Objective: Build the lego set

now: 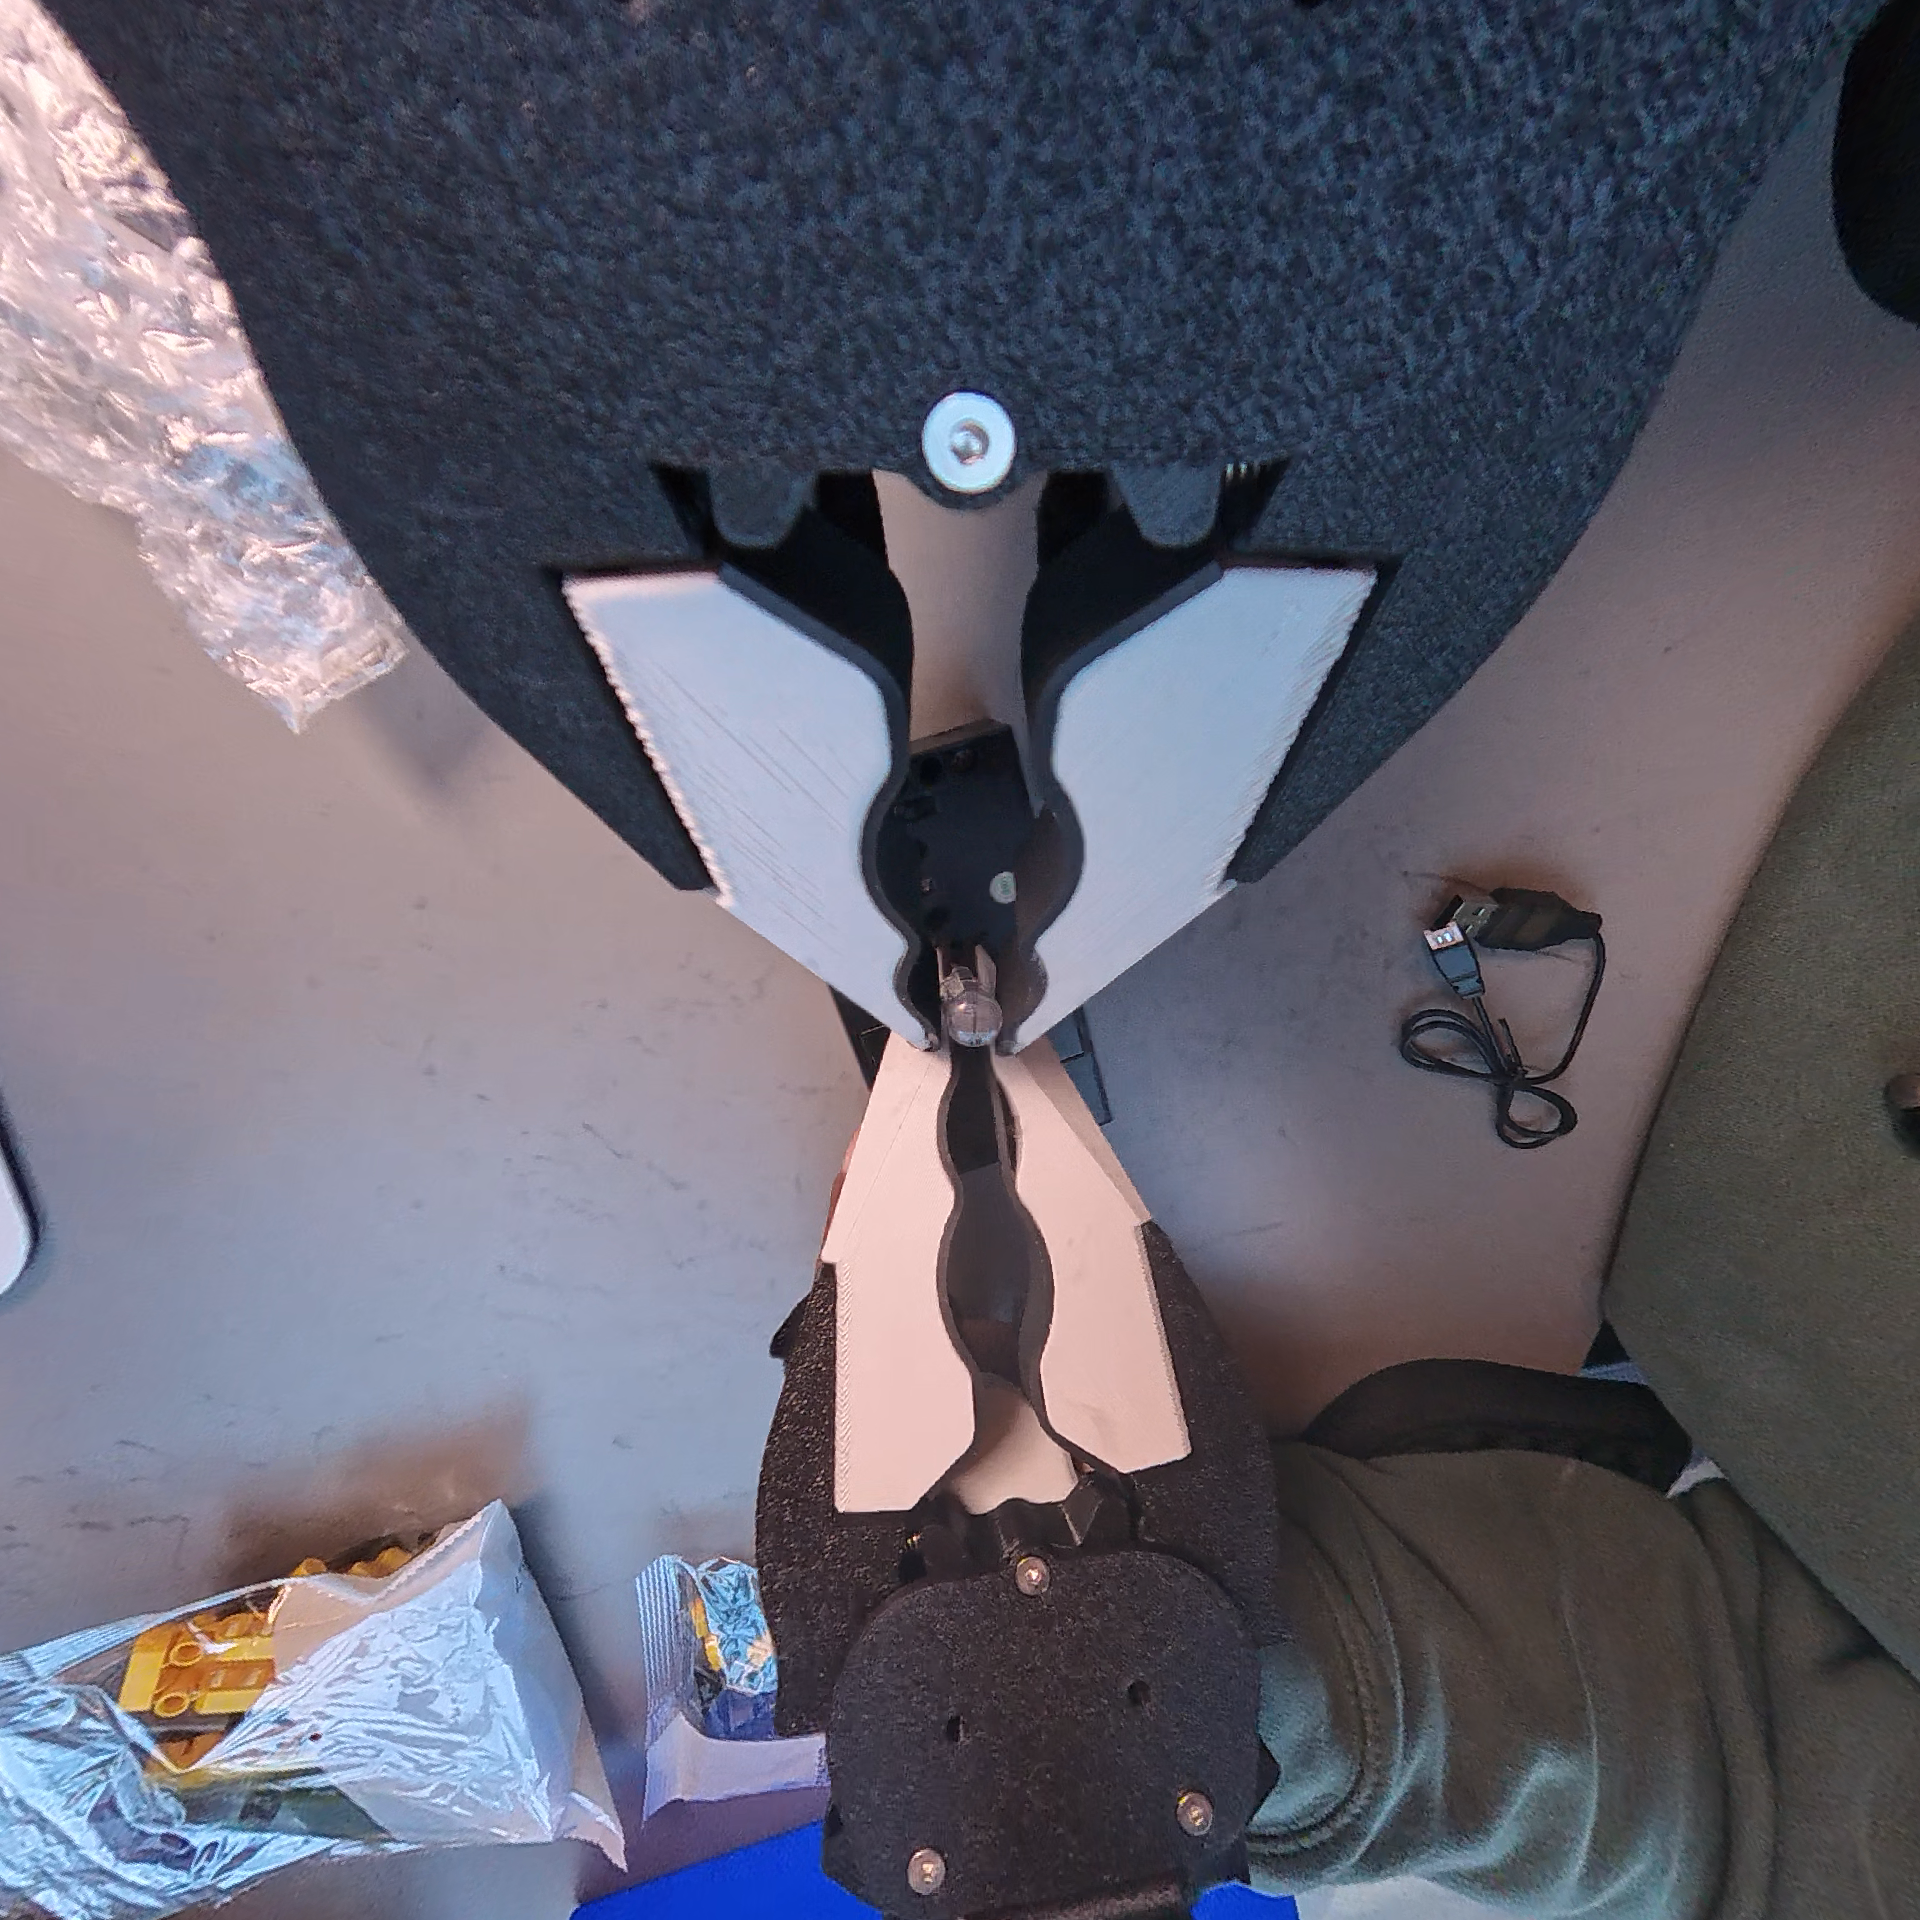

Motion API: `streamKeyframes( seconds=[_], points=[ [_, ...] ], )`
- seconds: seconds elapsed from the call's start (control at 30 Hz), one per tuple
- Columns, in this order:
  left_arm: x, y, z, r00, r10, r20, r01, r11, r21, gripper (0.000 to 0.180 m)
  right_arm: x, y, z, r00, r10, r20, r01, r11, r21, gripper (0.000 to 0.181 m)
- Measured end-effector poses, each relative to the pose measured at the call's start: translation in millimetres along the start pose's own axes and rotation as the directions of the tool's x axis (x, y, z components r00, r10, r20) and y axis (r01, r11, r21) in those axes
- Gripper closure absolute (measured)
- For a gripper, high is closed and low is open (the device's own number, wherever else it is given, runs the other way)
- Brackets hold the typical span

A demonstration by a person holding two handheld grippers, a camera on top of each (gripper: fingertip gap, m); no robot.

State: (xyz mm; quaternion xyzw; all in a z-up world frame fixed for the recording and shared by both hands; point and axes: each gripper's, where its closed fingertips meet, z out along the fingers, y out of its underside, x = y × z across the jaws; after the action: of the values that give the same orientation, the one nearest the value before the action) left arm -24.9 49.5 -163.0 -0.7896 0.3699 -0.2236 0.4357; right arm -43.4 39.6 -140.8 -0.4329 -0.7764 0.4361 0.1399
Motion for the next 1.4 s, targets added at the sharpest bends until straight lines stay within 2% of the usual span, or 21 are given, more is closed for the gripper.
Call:
streamKeyframes(
  seconds=[0.17,0.43,0.5,0.53,0.63,0.83,0.97,1.4],
  points=[
    [-3,2,-3,1.0,0.009,0.01,-0.009,1.0,0.0,0.178,-3,3,-10,1.0,0.006,0.017,-0.006,1.0,-0.005,0.163],
    [-3,3,-4,1.0,-0.023,-0.007,0.023,1.0,-0.003,0.178,4,-8,-6,0.999,-0.008,-0.039,0.009,1.0,0.019,0.174],
    [-3,5,-7,1.0,-0.02,-0.012,0.02,1.0,-0.015,0.162,4,-8,-5,0.999,-0.006,-0.045,0.006,1.0,0.006,0.174],
    [-3,3,-10,1.0,-0.022,-0.022,0.022,1.0,-0.008,0.16,4,-8,-5,0.999,-0.008,-0.05,0.008,1.0,-0.005,0.174],
    [-5,-7,-23,0.999,-0.029,-0.031,0.031,0.998,0.046,0.168,3,-9,-4,0.998,-0.022,-0.064,0.02,0.999,-0.03,0.174],
    [-3,-5,-26,0.999,-0.023,-0.046,0.024,0.999,0.038,0.177,3,-13,2,0.996,-0.043,-0.078,0.041,0.999,-0.031,0.174],
    [-1,-5,-26,0.997,-0.018,-0.08,0.023,0.998,0.061,0.167,2,-15,3,0.998,-0.031,-0.052,0.032,0.999,0.006,0.174],
    [1,-3,-14,0.997,-0.031,-0.068,0.035,0.998,0.06,0.171,0,-16,4,0.999,-0.032,-0.026,0.033,0.998,0.045,0.174]
  ],
)
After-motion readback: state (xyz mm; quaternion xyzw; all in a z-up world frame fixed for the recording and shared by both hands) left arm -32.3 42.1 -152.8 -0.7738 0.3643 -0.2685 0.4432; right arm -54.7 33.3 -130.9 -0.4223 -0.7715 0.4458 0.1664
